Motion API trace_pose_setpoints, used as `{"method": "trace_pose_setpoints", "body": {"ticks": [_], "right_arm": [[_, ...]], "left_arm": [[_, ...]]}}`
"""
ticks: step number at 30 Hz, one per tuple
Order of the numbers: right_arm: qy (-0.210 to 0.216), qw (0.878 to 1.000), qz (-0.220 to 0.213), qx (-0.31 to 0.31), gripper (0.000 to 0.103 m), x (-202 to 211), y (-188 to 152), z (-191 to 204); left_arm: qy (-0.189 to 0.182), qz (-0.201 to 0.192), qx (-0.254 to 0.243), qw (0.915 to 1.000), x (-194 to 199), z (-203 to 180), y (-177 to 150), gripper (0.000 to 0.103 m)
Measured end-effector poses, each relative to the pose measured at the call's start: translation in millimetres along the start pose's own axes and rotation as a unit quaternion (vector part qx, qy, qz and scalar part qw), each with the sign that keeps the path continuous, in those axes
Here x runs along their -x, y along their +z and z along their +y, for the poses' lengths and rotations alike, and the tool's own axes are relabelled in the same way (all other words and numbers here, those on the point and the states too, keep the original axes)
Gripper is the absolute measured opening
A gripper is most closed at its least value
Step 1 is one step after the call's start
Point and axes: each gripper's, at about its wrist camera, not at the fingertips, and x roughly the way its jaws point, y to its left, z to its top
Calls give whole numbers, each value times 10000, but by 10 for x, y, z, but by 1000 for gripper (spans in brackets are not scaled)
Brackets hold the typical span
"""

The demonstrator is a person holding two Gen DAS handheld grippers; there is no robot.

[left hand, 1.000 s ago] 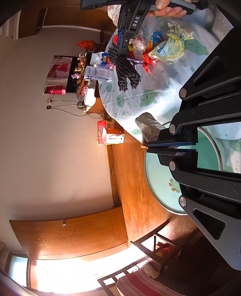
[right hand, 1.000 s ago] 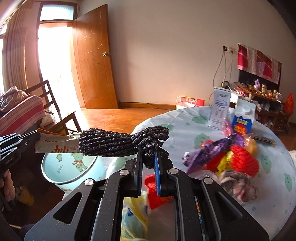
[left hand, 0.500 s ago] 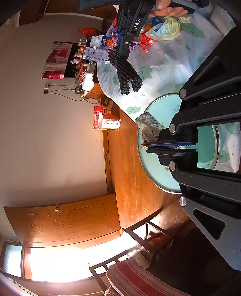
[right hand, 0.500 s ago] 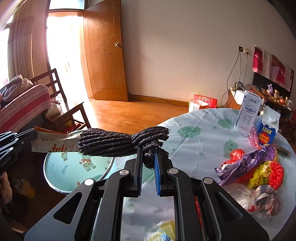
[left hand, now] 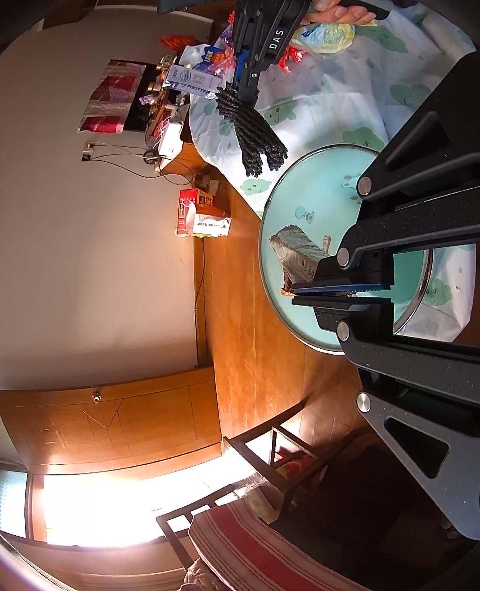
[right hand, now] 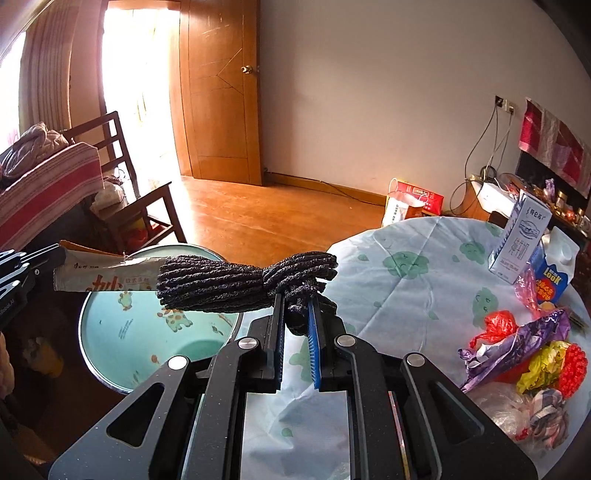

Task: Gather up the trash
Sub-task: 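Carry both held items over the light-blue bin and open both tools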

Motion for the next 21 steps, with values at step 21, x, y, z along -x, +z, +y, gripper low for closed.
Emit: {"method": "trace_pose_setpoints", "body": {"ticks": [21], "right_arm": [[-47,9989,269,371,12,-204,135,283]], "left_arm": [[83,101,163,9998,-68,129,-12,1]]}}
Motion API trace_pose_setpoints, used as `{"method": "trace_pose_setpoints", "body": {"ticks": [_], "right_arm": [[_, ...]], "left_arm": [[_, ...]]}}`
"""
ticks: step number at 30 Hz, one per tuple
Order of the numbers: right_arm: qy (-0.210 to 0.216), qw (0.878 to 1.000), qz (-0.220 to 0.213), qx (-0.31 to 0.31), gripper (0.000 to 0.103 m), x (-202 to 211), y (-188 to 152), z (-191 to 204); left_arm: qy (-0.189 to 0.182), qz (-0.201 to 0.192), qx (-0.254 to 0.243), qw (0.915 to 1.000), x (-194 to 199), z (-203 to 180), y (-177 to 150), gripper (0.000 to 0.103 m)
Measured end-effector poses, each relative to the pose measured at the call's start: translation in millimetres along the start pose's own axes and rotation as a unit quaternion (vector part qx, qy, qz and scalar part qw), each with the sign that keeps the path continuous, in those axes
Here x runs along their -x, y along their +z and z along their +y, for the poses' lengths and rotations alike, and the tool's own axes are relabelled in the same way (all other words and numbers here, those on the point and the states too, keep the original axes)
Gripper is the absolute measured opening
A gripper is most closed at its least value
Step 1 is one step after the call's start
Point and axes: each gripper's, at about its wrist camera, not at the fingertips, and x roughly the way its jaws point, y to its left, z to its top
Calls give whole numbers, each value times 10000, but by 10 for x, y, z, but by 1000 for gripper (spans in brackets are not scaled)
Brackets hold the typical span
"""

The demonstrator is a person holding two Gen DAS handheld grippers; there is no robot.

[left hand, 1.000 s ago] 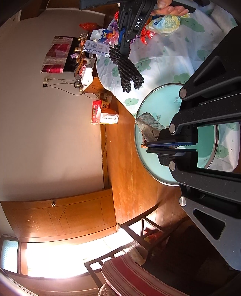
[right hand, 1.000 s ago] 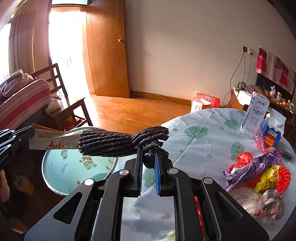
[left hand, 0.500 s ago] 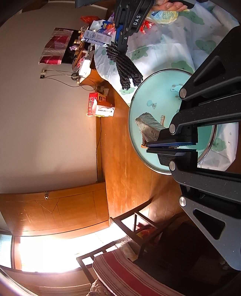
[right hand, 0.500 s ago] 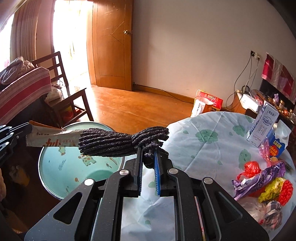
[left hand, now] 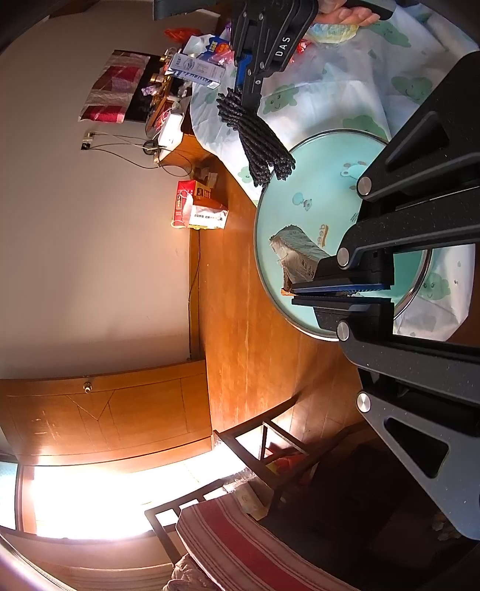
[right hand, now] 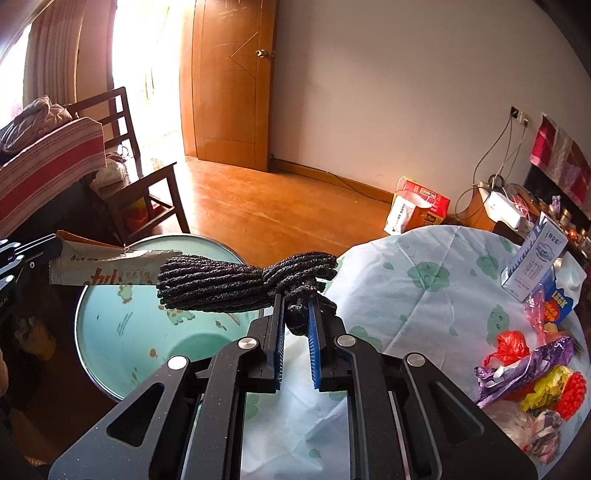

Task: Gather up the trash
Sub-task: 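Carry both held items over the light-blue bin and open both tools, then move the right tool to the yellow plastic bag and grasp it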

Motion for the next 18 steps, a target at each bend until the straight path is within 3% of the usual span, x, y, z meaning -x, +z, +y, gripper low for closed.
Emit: {"method": "trace_pose_setpoints", "body": {"ticks": [7,9,10,12,14,18], "right_arm": [[74,9999,22,65,13,-8,14,52],[133,9999,22,103,17,-8,25,84],[204,9997,55,128,18,-17,29,103],[259,9995,28,154,36,-11,29,132],[255,9995,-8,168,43,4,31,149],[257,9996,-24,112,48,20,33,132]], "left_arm": [[-51,25,32,10000,-16,27,11,2],[-60,42,61,10000,-12,22,17,6],[-67,50,78,9999,-9,14,17,9],[-71,56,82,9999,-8,8,19,24],[-35,17,88,10000,6,0,22,40],[-31,-3,93,10000,15,-5,21,47]]}}
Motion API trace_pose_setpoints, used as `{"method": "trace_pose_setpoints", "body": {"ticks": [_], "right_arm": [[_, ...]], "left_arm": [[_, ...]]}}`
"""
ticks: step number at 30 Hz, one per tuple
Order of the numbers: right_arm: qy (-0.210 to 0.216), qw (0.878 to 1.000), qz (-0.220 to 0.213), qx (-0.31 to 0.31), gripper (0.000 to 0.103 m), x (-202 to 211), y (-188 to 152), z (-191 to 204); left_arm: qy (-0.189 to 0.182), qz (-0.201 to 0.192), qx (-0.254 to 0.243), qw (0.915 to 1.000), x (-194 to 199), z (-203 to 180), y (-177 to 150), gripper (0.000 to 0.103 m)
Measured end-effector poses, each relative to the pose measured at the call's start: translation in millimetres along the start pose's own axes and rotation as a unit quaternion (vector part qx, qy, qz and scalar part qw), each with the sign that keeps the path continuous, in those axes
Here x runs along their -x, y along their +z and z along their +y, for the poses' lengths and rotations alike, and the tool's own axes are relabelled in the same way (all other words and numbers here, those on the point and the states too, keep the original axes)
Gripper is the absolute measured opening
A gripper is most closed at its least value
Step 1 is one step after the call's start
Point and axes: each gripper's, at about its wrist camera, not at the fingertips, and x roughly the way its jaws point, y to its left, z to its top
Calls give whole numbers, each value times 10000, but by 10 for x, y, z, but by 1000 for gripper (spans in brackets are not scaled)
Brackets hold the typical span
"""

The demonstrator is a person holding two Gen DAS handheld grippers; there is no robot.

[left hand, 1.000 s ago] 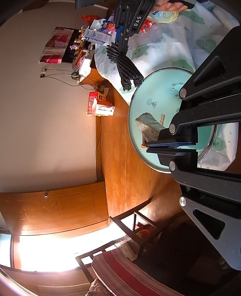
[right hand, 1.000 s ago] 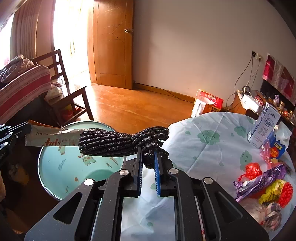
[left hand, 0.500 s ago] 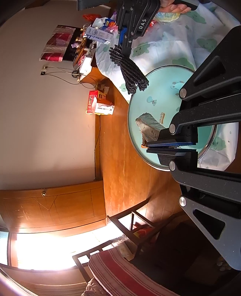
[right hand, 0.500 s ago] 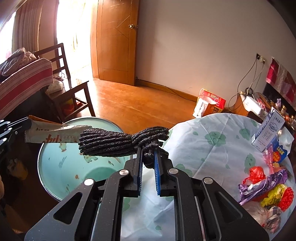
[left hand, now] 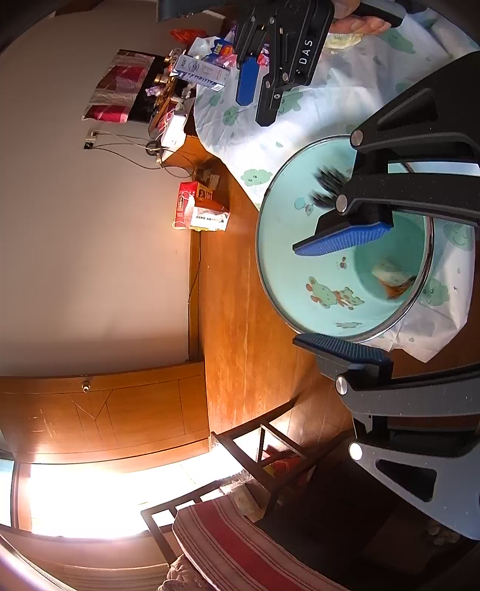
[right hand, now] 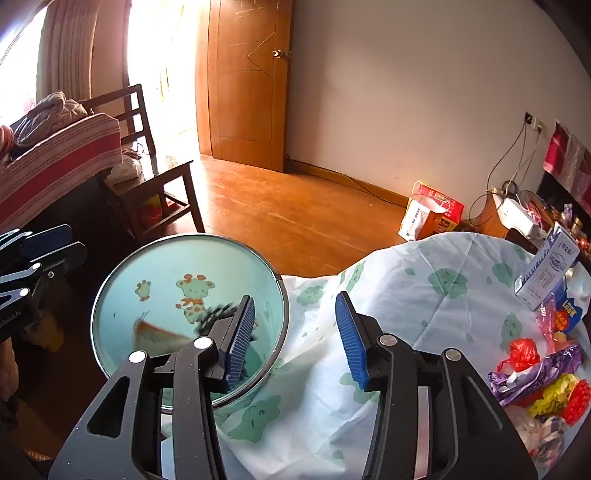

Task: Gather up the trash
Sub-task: 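Move the right tool to the yellow plastic bag and grasp it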

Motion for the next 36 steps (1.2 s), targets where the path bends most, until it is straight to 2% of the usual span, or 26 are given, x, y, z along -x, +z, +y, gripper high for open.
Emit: {"method": "trace_pose_setpoints", "body": {"ticks": [6,8,10,13,15,22,26,29,36], "right_arm": [[-21,9999,-53,-136,52,104,-10,-84],[-45,9998,-95,-161,52,169,-19,-122],[-81,9997,-151,-199,53,294,-44,-199],[-198,9990,-251,-311,56,556,-154,-399],[-337,9982,-306,-395,63,756,-287,-564],[-882,9927,-146,-807,64,1296,-1083,-1026],[-1077,9866,-108,-1220,67,1512,-1501,-1235],[-951,9831,-117,-1558,67,1646,-1712,-1287],[-493,9895,-128,-1350,68,1578,-1731,-959]], "left_arm": [[11,13,7,10000,-15,-20,-8,59],[16,43,23,10000,-25,-30,-14,68],[-14,72,57,10000,-25,-50,-33,71],[-26,78,35,10000,-19,-151,-87,84],[-178,124,-24,9998,-22,-277,-149,85],[-722,430,-650,9943,-62,-951,-461,86],[-938,372,-915,9907,30,-1219,-527,87],[-964,334,-1022,9895,74,-1341,-546,92],[-902,439,-1038,9895,53,-1350,-596,92]]}}
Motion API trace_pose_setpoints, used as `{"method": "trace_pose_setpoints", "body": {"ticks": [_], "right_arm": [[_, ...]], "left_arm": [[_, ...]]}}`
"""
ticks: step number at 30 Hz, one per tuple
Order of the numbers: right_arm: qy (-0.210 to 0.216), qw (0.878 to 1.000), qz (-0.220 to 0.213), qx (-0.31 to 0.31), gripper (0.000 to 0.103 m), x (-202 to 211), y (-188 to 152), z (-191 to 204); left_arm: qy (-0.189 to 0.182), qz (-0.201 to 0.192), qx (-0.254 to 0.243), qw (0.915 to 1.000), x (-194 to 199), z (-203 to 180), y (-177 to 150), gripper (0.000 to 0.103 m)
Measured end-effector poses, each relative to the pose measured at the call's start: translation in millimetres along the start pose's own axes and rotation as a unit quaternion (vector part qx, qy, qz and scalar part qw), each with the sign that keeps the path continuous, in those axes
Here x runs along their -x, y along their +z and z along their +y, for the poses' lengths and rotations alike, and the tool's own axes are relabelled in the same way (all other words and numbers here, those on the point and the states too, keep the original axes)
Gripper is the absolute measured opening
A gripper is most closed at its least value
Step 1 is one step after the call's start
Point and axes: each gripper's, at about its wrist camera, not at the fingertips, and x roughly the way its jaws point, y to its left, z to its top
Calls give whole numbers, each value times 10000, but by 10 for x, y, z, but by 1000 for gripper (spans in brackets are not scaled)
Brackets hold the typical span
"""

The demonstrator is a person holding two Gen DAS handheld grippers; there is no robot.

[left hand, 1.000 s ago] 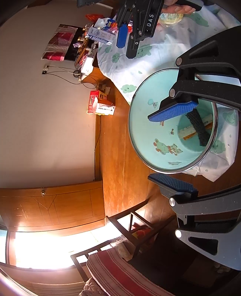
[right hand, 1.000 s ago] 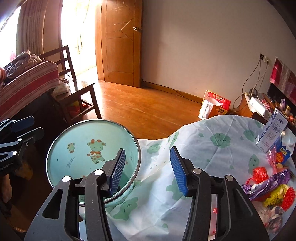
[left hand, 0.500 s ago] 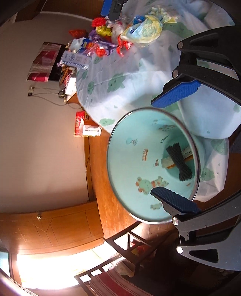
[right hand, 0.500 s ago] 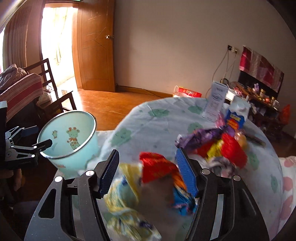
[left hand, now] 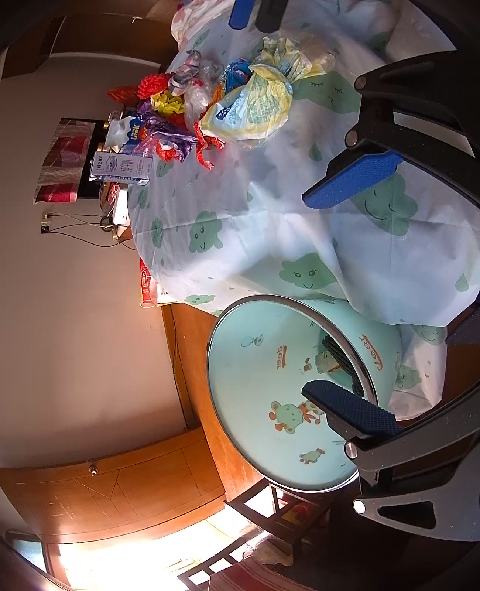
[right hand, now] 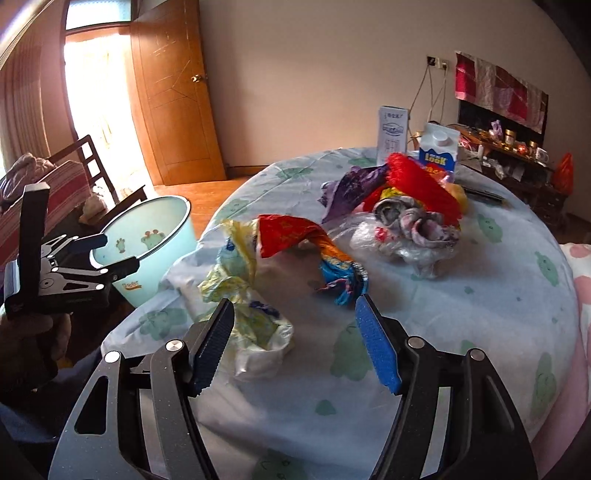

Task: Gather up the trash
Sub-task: 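Move the right tool to the yellow plastic bag and grasp it, then grasp the red-and-blue wrapper with the left tool while the right tool holds the yellow bag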

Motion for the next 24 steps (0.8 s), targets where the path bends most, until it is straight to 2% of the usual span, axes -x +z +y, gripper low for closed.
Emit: {"method": "trace_pose_setpoints", "body": {"ticks": [2,4,5,6,7,8,10,15,19,21,22,24], "right_arm": [[16,9999,73,129,68,-105,-27,90],[83,9995,255,136,62,-242,-51,108],[232,9989,390,101,47,-312,-65,99],[364,9982,461,71,36,-348,-80,93],[480,9976,499,56,35,-361,-81,93],[546,9972,494,89,30,-347,-85,110],[670,9967,419,197,27,-278,-60,176],[674,9974,30,235,26,30,55,201],[368,9985,-365,162,26,370,180,-10],[-65,9987,-491,80,27,468,211,-208],[-370,9978,-545,-38,27,494,214,-363],[-707,9950,-573,-402,27,518,198,-691]], "left_arm": [[19,4,47,10000,-8,22,1,92],[29,16,68,10000,-28,36,1,92],[23,32,77,10000,-38,41,-1,92],[21,41,91,9999,-45,51,-4,92],[23,39,100,9999,-38,59,-7,92],[27,35,105,9999,-39,64,-3,92],[39,12,116,9999,-36,70,18,92],[72,-79,79,9999,-27,57,121,92],[1,-189,43,9998,-61,-51,278,92],[-99,-263,-20,9996,-79,-176,374,92],[-160,-298,-69,9994,-90,-260,426,92],[-344,-362,-156,9986,-110,-444,524,92]]}}
